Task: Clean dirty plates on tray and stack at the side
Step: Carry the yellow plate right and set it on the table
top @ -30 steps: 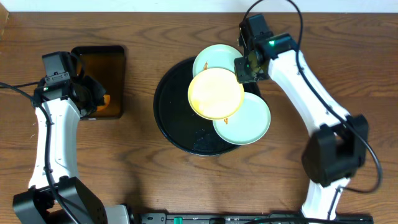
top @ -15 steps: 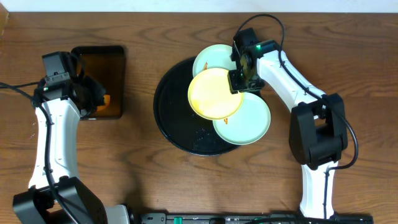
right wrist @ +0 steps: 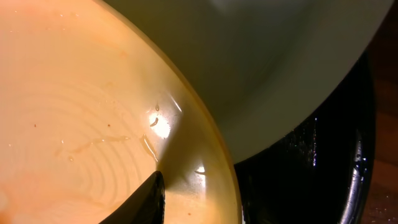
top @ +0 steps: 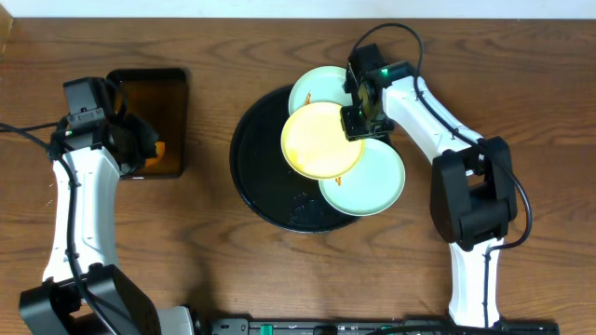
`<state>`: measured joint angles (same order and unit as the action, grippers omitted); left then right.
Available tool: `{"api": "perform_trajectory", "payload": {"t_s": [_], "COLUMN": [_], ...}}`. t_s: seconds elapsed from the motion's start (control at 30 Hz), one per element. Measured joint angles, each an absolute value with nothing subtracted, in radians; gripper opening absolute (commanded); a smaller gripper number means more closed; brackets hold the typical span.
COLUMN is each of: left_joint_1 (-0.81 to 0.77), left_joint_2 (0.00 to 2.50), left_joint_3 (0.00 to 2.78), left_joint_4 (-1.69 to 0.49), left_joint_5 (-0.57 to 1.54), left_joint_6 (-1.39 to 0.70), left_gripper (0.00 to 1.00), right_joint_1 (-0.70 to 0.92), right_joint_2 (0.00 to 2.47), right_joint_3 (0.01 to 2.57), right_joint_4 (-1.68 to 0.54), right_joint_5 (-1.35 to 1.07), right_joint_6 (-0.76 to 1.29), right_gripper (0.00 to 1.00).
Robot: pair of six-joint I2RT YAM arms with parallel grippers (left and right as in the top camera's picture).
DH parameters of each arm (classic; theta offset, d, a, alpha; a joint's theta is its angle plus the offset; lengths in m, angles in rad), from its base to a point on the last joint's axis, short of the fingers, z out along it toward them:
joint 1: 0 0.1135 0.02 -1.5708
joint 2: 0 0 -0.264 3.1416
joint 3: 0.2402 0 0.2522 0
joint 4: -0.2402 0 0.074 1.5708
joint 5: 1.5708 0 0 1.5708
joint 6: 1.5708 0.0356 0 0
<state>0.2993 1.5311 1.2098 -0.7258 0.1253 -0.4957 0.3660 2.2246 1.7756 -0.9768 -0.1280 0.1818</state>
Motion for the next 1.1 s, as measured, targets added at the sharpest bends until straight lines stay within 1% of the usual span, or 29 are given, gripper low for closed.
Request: {"api": "perform_trajectory", "payload": {"t_s": [0.03, 0.1, 0.17, 0.2, 0.23, 0.67, 0.83, 0.93, 1.1], "left_joint_1": [0.299, 0.299, 0.299, 0.299, 0.299, 0.299, 0.299, 0.299, 0.299], "left_joint_2": [1.531, 1.531, 1.531, 1.531, 1.531, 1.531, 1.531, 1.531, 1.531], "left_joint_3": [1.21, 1.21, 1.21, 1.21, 1.21, 1.21, 1.21, 1.21, 1.21], "left_joint_4": [-0.726, -0.726, -0.726, -0.726, -0.726, -0.726, -0.726, -0.726, -0.726], "left_joint_5": [0.125, 0.125, 0.125, 0.125, 0.125, 0.125, 0.125, 0.125, 0.125], "left_joint_6": [-0.496, -0.496, -0.496, -0.496, -0.495, -0.496, -0.496, -0.495, -0.496], "left_gripper": [0.09, 0.09, 0.09, 0.09, 0.09, 0.09, 0.09, 0.09, 0.09], "right_joint_1": [0.366, 0.366, 0.366, 0.366, 0.366, 0.366, 0.359, 0.328, 0.218], "right_joint_2": [2.225, 2.225, 2.225, 2.225, 2.225, 2.218, 2.147, 2.082, 2.016], "right_joint_3": [1.776, 1.776, 1.776, 1.776, 1.776, 1.794, 1.8, 1.805, 1.827], "right_joint_4": [-0.977, -0.978, -0.978, -0.976, -0.974, -0.953, -0.953, -0.957, -0.962], "right_joint_5": [-0.128, -0.131, -0.132, -0.132, -0.132, -0.16, -0.186, -0.199, -0.228], "right_joint_6": [0.182, 0.182, 0.178, 0.174, 0.174, 0.179, 0.18, 0.189, 0.204], "right_gripper": [0.37, 0.29, 0.15, 0.04, 0.02, 0.02, 0.01, 0.01, 0.01]}}
